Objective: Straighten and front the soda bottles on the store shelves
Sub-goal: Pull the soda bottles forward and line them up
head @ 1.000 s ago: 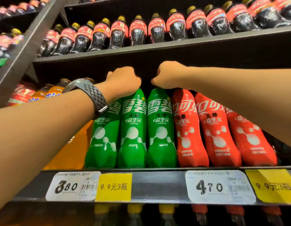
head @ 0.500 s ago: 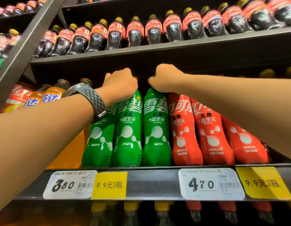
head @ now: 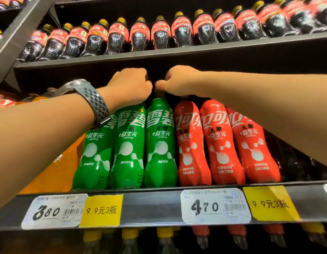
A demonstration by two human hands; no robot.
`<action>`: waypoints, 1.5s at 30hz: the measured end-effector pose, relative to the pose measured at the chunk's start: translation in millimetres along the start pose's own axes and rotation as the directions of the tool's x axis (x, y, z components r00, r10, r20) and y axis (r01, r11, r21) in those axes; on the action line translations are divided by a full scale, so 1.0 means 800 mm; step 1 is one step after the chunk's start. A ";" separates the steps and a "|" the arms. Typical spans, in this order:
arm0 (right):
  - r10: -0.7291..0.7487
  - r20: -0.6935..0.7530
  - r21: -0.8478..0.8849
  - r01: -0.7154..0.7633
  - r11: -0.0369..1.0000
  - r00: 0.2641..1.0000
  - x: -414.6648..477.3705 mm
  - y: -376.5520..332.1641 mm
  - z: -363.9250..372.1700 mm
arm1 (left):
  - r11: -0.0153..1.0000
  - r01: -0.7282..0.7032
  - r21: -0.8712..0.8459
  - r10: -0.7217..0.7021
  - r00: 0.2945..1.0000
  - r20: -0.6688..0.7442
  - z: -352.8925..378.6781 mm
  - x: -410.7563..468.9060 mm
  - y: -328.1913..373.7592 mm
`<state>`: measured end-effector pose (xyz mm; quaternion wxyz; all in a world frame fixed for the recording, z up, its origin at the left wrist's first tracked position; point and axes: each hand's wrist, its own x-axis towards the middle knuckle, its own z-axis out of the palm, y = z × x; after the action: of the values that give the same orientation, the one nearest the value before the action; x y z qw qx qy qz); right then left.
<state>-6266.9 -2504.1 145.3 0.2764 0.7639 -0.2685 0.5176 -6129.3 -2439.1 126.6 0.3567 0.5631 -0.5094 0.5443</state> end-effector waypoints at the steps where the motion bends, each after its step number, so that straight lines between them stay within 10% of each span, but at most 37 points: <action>1: -0.002 -0.011 -0.029 0.002 1.000 1.000 -0.002 0.009 -0.007 | 0.999 -0.033 -0.018 0.033 0.999 -0.014 0.001 0.002 0.008; 12: 0.061 0.039 -0.305 -0.046 0.951 0.997 -0.034 0.098 -0.028 | 0.993 -0.116 -0.034 0.120 0.979 0.162 0.038 0.035 0.092; 45: 0.134 -0.031 -0.010 -0.135 0.991 0.990 -0.041 0.126 -0.040 | 0.998 0.037 -0.059 -0.030 0.994 0.109 0.036 0.039 0.109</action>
<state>-6367.7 -2548.5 138.8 0.2494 0.7345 -0.3183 0.5449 -6209.4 -2492.0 139.2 0.3547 0.5889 -0.5349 0.4911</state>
